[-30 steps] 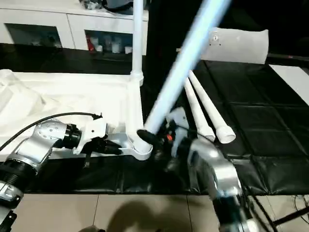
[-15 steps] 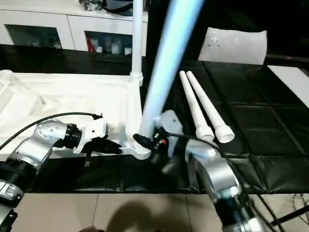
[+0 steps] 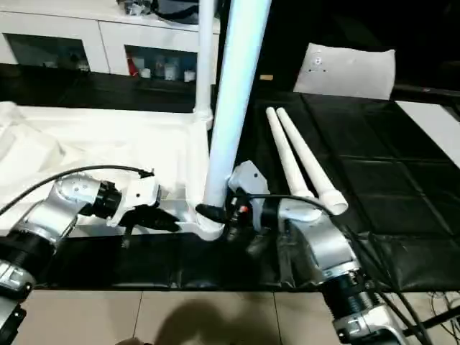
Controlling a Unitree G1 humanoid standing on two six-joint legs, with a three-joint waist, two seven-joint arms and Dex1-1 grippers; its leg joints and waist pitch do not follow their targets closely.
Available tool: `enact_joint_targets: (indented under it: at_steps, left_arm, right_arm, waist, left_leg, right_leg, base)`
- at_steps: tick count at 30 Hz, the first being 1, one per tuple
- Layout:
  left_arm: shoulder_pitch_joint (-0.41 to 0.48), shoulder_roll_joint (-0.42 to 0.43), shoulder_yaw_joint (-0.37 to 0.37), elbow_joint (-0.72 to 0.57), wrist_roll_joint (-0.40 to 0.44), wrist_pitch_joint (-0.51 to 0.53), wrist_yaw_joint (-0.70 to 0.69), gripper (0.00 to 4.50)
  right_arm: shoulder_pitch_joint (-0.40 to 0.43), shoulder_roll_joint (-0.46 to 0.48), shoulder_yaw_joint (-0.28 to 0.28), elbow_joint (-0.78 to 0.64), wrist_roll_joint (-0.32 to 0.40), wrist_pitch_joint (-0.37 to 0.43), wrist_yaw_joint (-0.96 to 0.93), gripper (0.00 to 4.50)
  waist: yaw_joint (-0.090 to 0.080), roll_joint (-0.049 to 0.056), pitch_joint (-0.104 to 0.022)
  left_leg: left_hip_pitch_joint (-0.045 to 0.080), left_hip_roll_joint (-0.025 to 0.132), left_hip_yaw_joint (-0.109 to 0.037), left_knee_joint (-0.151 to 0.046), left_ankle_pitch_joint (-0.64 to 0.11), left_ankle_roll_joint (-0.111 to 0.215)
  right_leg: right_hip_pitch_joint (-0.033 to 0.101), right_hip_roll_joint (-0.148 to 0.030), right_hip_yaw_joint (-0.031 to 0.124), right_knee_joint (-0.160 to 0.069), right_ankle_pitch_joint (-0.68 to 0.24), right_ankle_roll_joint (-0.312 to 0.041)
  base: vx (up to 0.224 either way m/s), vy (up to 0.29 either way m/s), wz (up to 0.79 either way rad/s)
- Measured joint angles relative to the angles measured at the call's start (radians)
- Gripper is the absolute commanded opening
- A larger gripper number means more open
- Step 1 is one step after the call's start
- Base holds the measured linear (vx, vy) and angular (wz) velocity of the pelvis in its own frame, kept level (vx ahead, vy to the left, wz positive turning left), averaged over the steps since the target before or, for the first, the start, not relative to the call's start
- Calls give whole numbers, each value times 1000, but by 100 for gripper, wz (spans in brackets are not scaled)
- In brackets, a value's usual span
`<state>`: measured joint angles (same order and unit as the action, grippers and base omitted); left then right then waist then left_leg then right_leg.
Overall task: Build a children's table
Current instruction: Insert table leg to table base
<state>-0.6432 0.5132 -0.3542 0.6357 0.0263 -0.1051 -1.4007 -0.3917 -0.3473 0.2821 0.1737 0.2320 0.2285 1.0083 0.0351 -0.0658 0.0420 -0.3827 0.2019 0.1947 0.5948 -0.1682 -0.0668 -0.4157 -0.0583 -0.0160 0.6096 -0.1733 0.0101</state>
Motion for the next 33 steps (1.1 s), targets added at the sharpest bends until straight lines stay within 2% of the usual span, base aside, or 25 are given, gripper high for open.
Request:
enact_joint_targets:
  at_steps: [14, 18, 21, 23, 24, 25, 26, 27, 28, 31, 32, 33]
  left_arm:
    - [-26, 17, -1, 9, 6, -32, -35, 0]
    - [23, 50, 38, -53, -7, 16, -8, 0]
    - [102, 81, 85, -158, -11, 75, 65, 0]
    - [192, 100, 143, -298, -15, 186, 133, 0]
    - [226, 101, 167, -358, -14, 242, 162, 0]
    - [272, 90, 197, -445, -14, 328, 210, 0]
    - [293, 76, 210, -493, -10, 385, 246, 0]
    - [304, 56, 217, -525, -10, 431, 272, 0]
    - [330, 7, 232, -579, -8, 503, 329, 0]
    - [338, -116, 245, -658, 27, 654, 493, 0]
    - [337, -129, 244, -670, 31, 682, 524, 0]
    - [325, -147, 232, -667, 32, 698, 546, 0]
  right_arm:
    - [3, 16, 1, -40, -4, 5, 30, 189]
    - [-6, 73, -4, -5, -8, 2, -43, 189]
    - [-15, 128, -10, 32, -12, -6, -117, 189]
    - [-32, 176, -12, 63, -25, -18, -180, 189]
    - [-38, 196, -13, 75, -31, -24, -207, 189]
    - [-45, 222, -18, 93, -39, -30, -252, 189]
    - [-52, 237, -26, 111, -43, -37, -285, 189]
    - [-58, 242, -33, 123, -45, -39, -309, 189]
    - [-76, 261, -47, 155, -50, -42, -352, 189]
    - [-143, 309, -83, 243, -78, -43, -479, 189]
    - [-154, 316, -89, 255, -80, -44, -505, 189]
    - [-153, 320, -98, 259, -80, -48, -519, 189]
  waist:
    - [-3, 8, 21]
    - [-16, 5, 30]
    - [-39, 9, 41]
    - [-61, 13, 48]
    - [-69, 13, 52]
    - [-85, 15, 57]
    - [-93, 10, 61]
    - [-99, 14, 67]
    - [-109, 9, 70]
    - [-112, 7, 86]
    - [-102, 13, 94]
    - [-83, 9, 95]
  left_leg:
    - [2, -1, 2, -11, 0, -1]
    - [8, -2, 2, -18, 0, -1]
    - [15, -3, -2, -26, -1, -1]
    - [14, -3, -14, -33, -1, -1]
    - [12, -3, -23, -34, -1, -1]
    - [11, -3, -34, -36, -1, -1]
    - [13, -3, -37, -39, -1, -1]
    - [13, -3, -39, -41, -1, -1]
    - [16, -3, -40, -43, -1, -1]
    - [18, -1, -39, -45, -1, -1]
    - [14, 3, -36, -53, -1, -1]
    - [17, 6, -19, -61, -1, -1]
  right_leg:
    - [-1, 0, 0, -4, -5, 1]
    - [-2, 0, 0, -5, -5, 1]
    - [-2, 0, -6, -19, -6, 1]
    - [2, -4, -27, -36, -15, -3]
    - [4, -5, -37, -41, -23, -6]
    - [6, -6, -52, -52, -28, -14]
    - [9, -6, -57, -58, -35, -24]
    - [10, -6, -60, -63, -35, -25]
    - [12, -6, -64, -70, -36, -26]
    - [18, -19, -89, -73, -39, -31]
    - [22, -21, -98, -58, -49, -43]
    - [15, -23, -91, 10, -87, -53]
  base:
    - [0, 0, 0]
    - [0, 0, 0]
    - [-62, -2, -9]
    - [-57, 29, -21]
    - [-41, 48, -32]
    - [-45, 50, -31]
    - [-45, 50, -31]
    - [-50, 38, -17]
    - [-52, 24, -9]
    - [-67, 10, -3]
    - [-97, -7, 3]
    - [-80, -57, 16]
